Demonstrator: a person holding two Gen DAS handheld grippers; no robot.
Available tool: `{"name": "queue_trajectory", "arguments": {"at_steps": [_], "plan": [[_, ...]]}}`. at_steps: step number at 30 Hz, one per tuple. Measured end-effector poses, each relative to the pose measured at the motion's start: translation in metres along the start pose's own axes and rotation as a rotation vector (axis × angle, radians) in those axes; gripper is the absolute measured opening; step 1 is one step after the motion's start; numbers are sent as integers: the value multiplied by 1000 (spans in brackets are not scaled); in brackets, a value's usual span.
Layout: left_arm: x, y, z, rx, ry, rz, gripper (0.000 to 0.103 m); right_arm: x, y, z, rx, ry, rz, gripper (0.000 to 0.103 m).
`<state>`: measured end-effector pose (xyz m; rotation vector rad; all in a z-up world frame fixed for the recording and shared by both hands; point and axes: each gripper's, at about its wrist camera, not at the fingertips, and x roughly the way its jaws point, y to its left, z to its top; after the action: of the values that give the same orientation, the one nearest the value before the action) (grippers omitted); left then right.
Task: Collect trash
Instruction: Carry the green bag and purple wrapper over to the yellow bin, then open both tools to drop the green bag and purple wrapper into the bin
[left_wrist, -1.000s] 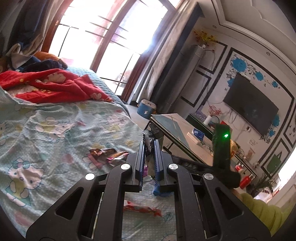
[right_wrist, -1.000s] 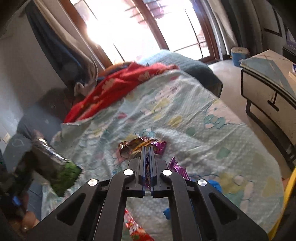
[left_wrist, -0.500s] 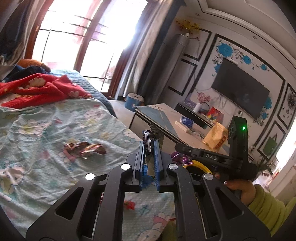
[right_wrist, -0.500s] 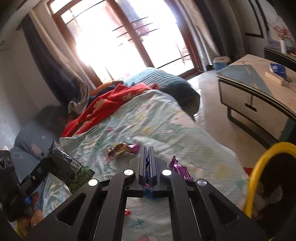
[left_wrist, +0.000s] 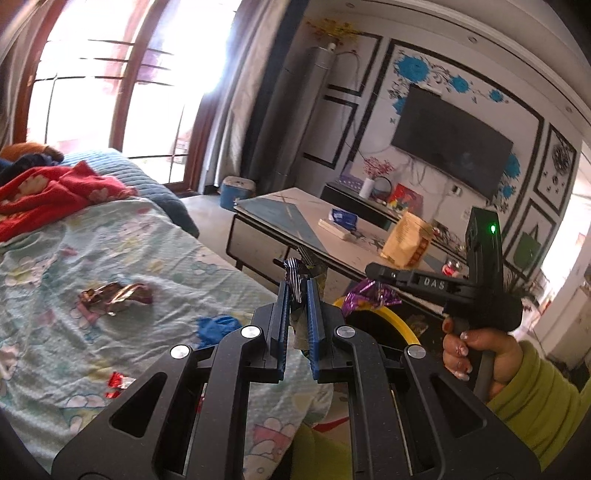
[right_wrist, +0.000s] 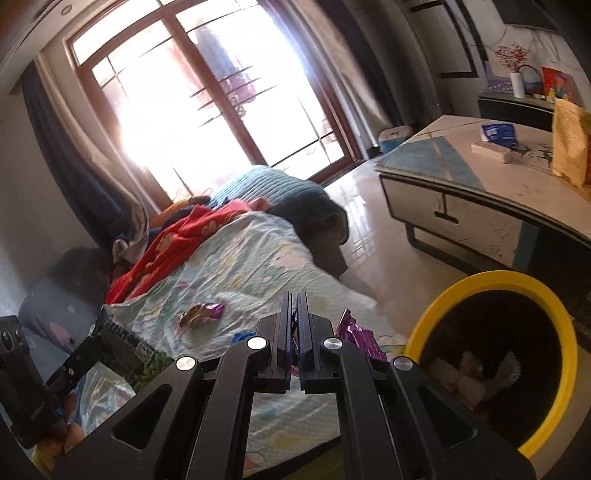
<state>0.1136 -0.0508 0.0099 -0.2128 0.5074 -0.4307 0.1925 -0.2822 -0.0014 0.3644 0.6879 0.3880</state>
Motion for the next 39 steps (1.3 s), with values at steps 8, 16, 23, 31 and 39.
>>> {"name": "queue_trajectory", "arguments": {"at_steps": [8, 16, 23, 31, 39], "plan": [[25, -26, -8, 39, 54, -56, 5, -20, -31, 0, 43, -28, -52, 3], [66, -62, -18, 97, 129, -122, 5, -34, -66, 1, 111, -51, -101, 3], [102, -84, -29, 127, 191, -167, 5, -42, -102, 0, 181, -59, -131, 3], [134, -108, -47, 156, 266, -223, 5, -44, -136, -6, 255, -47, -144, 3], [169, -119, -68, 153, 350, -247, 5, -39, -167, -14, 333, -30, -143, 3]]}}
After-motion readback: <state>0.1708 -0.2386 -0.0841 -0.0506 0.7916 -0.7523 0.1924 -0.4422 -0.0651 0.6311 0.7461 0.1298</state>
